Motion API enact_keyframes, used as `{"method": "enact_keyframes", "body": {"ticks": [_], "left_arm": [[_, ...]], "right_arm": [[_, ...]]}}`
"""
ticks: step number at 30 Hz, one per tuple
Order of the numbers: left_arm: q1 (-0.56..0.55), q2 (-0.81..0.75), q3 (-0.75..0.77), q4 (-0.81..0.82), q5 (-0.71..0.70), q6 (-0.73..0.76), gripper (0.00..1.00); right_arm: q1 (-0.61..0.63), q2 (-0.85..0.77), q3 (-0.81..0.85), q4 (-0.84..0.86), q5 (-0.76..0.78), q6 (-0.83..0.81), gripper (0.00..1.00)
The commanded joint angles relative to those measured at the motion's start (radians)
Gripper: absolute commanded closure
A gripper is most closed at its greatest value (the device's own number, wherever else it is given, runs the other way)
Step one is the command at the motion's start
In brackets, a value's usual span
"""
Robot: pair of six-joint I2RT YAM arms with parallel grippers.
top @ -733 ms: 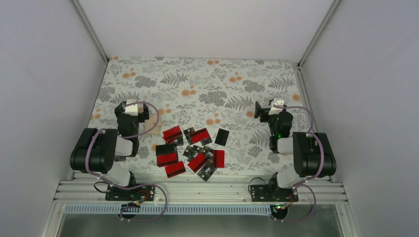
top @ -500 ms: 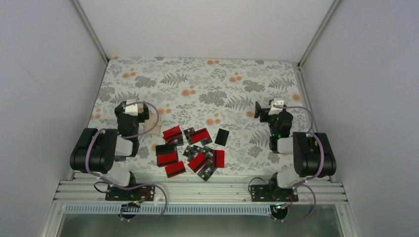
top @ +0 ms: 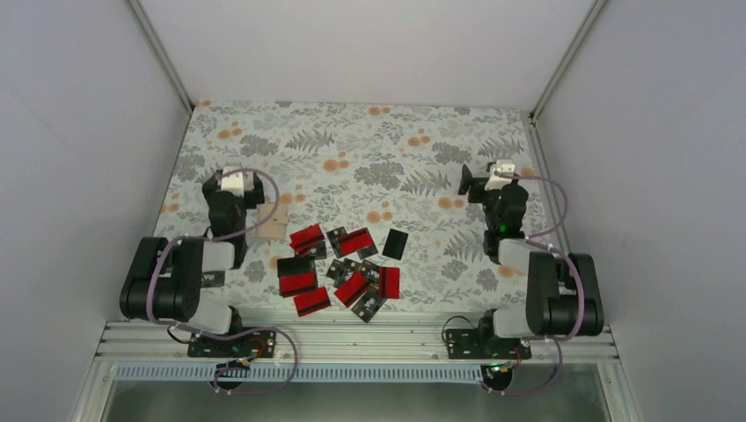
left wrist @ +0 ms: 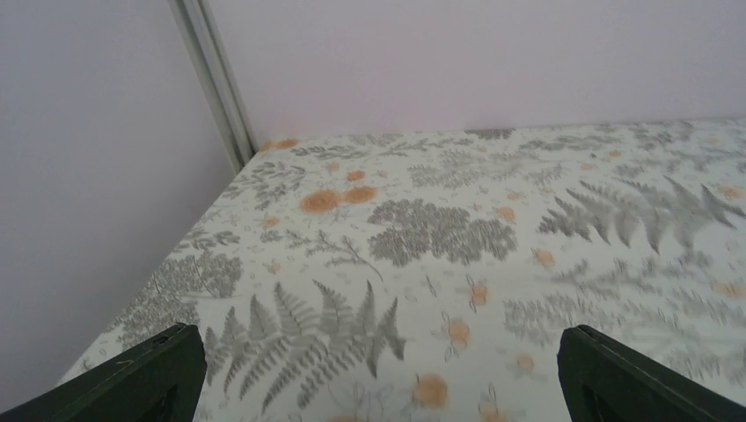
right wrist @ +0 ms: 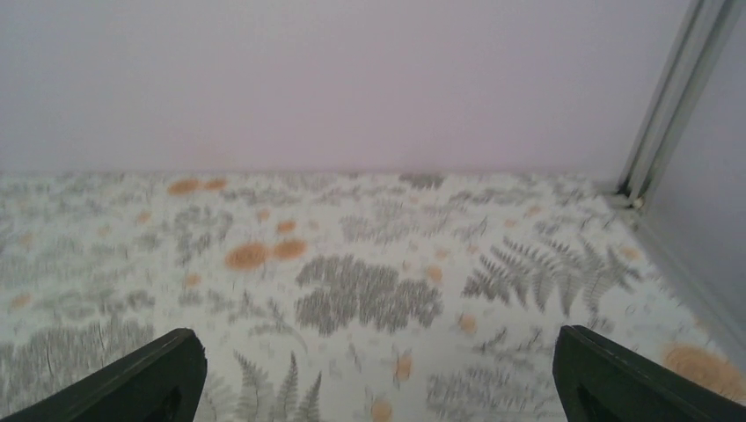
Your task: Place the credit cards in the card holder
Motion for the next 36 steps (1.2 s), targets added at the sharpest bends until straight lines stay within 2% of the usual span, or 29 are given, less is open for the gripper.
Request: {"method": "enact_keyframes", "body": {"ticks": [1,5,8,11,14,18,24,27,36], "left_arm": [[-0.005,-0.091,0.214,-0.405,-0.084,-0.108,0.00],[-0.018,-0.098,0.382,-0.733,-0.210,-0.222,0.00],[-0.024,-0.110,0.481,-0.981,-0.237,-0.332,0.00],[-0.029,-0.153,0.528,-1.158,-0.214,-0.407,0.00],[-0.029,-0.211,0.536,-1.278,-0.109,-0.455,0.02],[-0.037,-0.270,0.522,-1.425,-0.011,-0.471,0.06],[-0.035,-0.349,0.412,-1.505,0.153,-0.511,0.09],[-0.035,-0.324,0.387,-1.502,0.228,-0.542,0.15],[-0.035,-0.186,0.347,-1.458,0.221,-0.572,0.31]], "right_arm": [[0.005,-0.114,0.072,-0.173,0.081,0.069,0.00],[0.004,-0.175,0.139,-0.298,0.086,0.143,0.00],[0.005,-0.249,0.196,-0.398,0.082,0.206,0.00],[0.003,-0.312,0.258,-0.528,0.098,0.305,0.00],[-0.003,-0.308,0.351,-0.712,0.107,0.433,0.00],[-0.006,-0.243,0.454,-0.890,-0.005,0.423,0.00],[-0.002,-0.191,0.444,-0.952,-0.213,0.445,0.00],[0.012,-0.159,0.440,-0.989,-0.281,0.440,0.00],[0.093,-0.090,0.416,-1.018,-0.326,0.415,0.05]]}}
